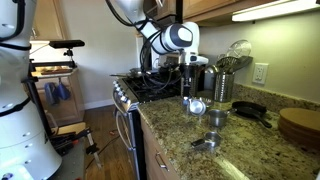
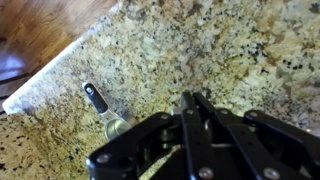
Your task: Unstack the metal pots
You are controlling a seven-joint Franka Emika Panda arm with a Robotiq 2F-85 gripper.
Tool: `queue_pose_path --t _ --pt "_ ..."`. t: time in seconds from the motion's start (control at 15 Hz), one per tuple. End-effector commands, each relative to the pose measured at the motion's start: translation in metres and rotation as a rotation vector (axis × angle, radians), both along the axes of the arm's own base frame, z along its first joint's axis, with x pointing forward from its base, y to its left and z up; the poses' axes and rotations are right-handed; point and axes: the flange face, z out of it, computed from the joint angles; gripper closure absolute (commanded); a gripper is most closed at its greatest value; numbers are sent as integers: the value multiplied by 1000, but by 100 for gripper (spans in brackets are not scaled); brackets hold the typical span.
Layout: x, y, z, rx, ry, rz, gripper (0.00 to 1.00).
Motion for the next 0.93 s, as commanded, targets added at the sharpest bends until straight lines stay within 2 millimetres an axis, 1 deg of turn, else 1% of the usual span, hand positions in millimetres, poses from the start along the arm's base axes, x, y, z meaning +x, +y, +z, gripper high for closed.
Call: queue_pose_path --t 0.0,0.4,0.87 --pt "-22 8 2 -12 52 47 93" --pt "-32 20 -16 -34 119 106 93" --pt "-34 22 -34 -108 167 161 93"
